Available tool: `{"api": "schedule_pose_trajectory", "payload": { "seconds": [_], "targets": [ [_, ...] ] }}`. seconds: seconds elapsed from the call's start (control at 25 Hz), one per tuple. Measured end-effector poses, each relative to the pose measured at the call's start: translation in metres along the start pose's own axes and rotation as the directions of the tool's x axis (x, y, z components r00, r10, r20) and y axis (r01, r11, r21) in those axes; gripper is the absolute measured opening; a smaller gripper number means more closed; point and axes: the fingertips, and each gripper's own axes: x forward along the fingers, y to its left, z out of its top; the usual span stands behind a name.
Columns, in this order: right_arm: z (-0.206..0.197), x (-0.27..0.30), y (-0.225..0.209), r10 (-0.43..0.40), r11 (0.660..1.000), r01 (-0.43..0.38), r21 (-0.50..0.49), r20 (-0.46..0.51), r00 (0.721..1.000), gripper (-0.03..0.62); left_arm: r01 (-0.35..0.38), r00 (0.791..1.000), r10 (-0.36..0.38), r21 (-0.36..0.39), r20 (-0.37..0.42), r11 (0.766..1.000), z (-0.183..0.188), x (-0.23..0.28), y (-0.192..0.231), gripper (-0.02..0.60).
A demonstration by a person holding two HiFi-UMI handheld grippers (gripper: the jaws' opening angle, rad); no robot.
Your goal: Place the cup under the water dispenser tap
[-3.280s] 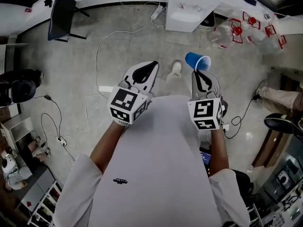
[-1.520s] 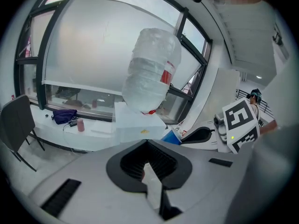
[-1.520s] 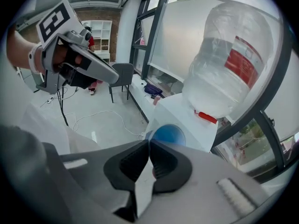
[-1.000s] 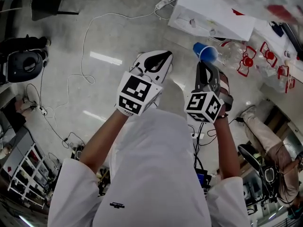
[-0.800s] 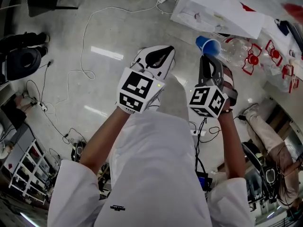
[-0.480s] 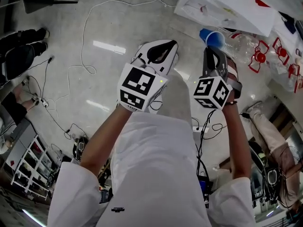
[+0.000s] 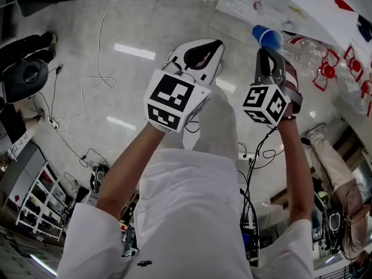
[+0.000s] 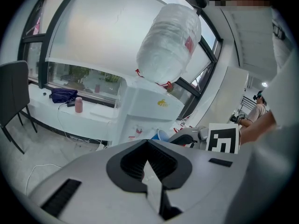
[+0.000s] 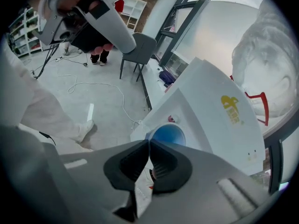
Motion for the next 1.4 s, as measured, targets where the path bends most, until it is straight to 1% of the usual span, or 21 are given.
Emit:
{"api": "schedule_pose_trajectory", "payload": {
  "seconds": [0.4, 0.6, 0.96, 1.2, 1.4],
  "targets": [
    [-0.023, 0.042, -0.006, -0.024, 1.000, 0.024, 0.013, -0.025, 0.999, 0.021, 0.011, 1.000, -0.011, 0.014, -0.029, 1.000, -0.014, 0.021, 0.006, 0.005],
    [-0.033, 0.062, -0.007, -0.020, 1.000, 0.021, 0.008, -0.047, 0.999, 0.020, 0.011, 0.999, -0.010, 0.014, -0.044, 1.000, -0.020, 0.032, 0.012, 0.006],
    [-0.063, 0.104, -0.008, 0.003, 1.000, -0.001, 0.013, -0.127, 0.992, 0.021, 0.008, 0.998, -0.008, 0.008, -0.059, 1.000, -0.026, 0.051, 0.022, 0.005],
    [-0.088, 0.127, -0.012, 0.012, 0.998, -0.002, 0.057, -0.183, 0.983, 0.021, 0.014, 0.997, -0.015, -0.003, -0.071, 1.000, -0.031, 0.060, 0.021, 0.005],
    [-0.100, 0.145, -0.013, 0.006, 1.000, -0.001, 0.026, -0.212, 0.977, 0.021, 0.018, 0.996, -0.019, -0.014, -0.088, 1.000, -0.039, 0.067, 0.025, 0.006]
  ]
}}
